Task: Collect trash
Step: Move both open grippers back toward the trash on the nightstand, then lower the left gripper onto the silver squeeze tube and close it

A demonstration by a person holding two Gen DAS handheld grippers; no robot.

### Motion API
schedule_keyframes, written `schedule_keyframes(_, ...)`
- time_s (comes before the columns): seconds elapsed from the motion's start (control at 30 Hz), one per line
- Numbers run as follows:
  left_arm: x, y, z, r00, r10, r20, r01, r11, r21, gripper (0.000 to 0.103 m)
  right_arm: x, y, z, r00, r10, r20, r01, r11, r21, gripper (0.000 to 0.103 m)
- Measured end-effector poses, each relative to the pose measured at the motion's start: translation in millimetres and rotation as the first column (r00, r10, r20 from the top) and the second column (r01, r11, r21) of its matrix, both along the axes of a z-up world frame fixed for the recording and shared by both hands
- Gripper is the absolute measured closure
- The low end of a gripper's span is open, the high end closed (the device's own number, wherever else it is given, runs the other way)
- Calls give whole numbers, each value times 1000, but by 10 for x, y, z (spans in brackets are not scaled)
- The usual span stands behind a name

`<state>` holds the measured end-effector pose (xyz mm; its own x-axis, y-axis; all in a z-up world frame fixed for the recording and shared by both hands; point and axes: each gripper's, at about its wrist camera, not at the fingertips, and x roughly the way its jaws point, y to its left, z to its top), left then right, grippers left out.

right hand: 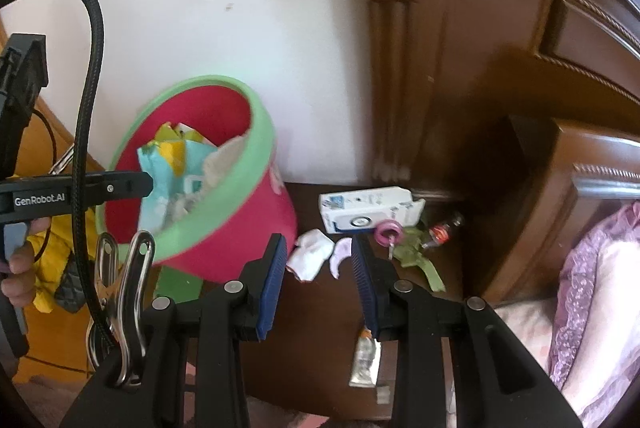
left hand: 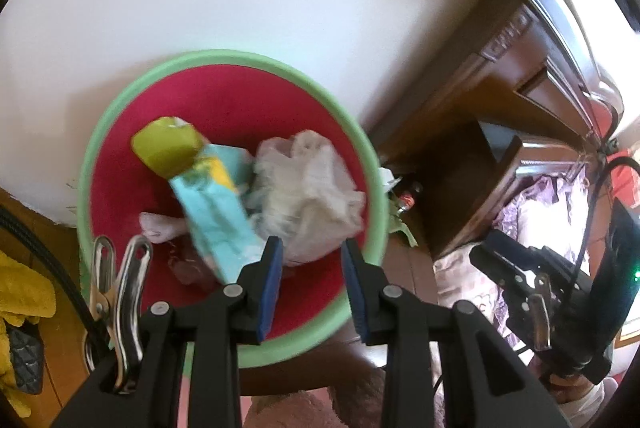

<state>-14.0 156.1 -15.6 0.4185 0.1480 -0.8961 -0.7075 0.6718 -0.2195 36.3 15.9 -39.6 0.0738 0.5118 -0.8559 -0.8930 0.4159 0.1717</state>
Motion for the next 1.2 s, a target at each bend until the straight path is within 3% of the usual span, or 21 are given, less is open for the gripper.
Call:
schedule_keyframes(0.47,574,-623,-148,997,-58,-51,56,998,-26,72,565,-559,-249,997,-43,-58,41,998,-46,68)
schedule_keyframes(0.83,868,-1139,-671,995,-43,-86,32,992,-126,72,868,-913,-554,996,-10,-91,1,995,-101,68)
schedule_keyframes(1.2,1089,-1384,-1497,985,-3,-170,-42,965,-259,72,978,-1064,-925,988,70,-135,-90,984,-152,68)
